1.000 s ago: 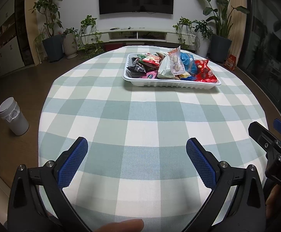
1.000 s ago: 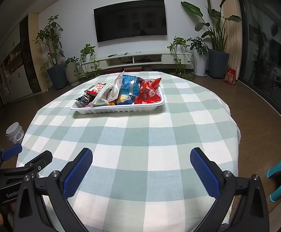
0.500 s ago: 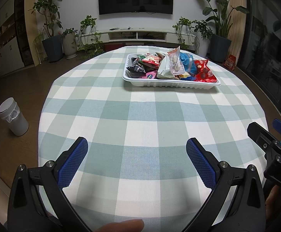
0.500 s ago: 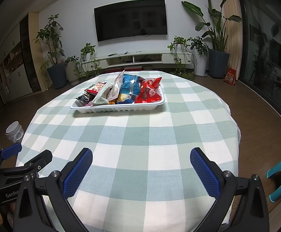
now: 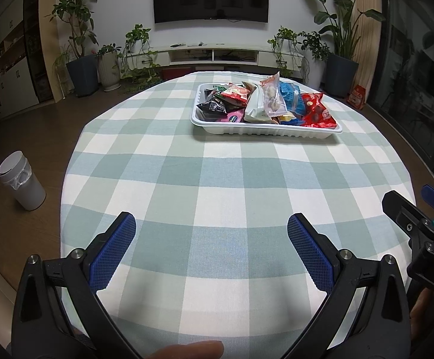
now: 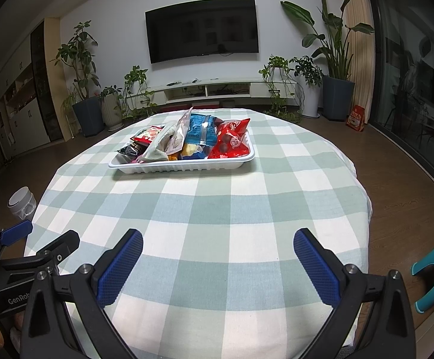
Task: Organize snacks
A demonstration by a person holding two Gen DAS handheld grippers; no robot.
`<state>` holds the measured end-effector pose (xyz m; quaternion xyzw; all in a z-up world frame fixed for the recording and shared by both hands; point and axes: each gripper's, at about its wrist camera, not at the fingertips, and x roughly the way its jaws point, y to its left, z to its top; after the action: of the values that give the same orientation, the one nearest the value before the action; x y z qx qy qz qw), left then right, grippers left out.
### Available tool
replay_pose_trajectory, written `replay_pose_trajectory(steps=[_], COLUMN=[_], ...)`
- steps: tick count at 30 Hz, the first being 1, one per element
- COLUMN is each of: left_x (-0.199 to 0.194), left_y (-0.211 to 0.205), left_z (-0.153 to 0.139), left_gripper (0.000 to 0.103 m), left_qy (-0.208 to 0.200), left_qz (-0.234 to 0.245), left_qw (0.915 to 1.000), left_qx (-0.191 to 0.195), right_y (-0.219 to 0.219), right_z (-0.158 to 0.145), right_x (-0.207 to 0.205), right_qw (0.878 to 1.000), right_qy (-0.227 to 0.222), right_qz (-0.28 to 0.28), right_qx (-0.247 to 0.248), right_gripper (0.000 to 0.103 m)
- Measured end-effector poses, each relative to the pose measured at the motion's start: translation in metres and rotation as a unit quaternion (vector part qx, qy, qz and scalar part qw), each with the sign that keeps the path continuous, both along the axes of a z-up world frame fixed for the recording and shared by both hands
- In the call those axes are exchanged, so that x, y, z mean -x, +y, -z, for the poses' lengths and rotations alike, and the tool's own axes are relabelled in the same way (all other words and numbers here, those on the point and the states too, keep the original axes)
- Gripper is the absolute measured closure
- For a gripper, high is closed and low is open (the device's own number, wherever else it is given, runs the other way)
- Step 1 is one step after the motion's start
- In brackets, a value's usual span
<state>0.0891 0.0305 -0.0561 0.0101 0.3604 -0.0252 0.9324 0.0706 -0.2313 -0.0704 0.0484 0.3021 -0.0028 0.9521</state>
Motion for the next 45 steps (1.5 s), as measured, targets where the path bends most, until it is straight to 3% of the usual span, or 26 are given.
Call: replay_pose_trajectory(steps=[45], left_x=[-0.0007], left_y=[0.0004], left_z=[0.0006], left_gripper=[0.000], left_qy=[0.000], left_qz=[0.000], left_qw=[1.0000], left_qx=[0.000], right_y=[0.0014], right_z=[-0.0036], right_x=[0.0010], right_qw=[1.000], right_qy=[0.003], right_qz=[-0.001], right_qx=[0.001], right_gripper=[0.000])
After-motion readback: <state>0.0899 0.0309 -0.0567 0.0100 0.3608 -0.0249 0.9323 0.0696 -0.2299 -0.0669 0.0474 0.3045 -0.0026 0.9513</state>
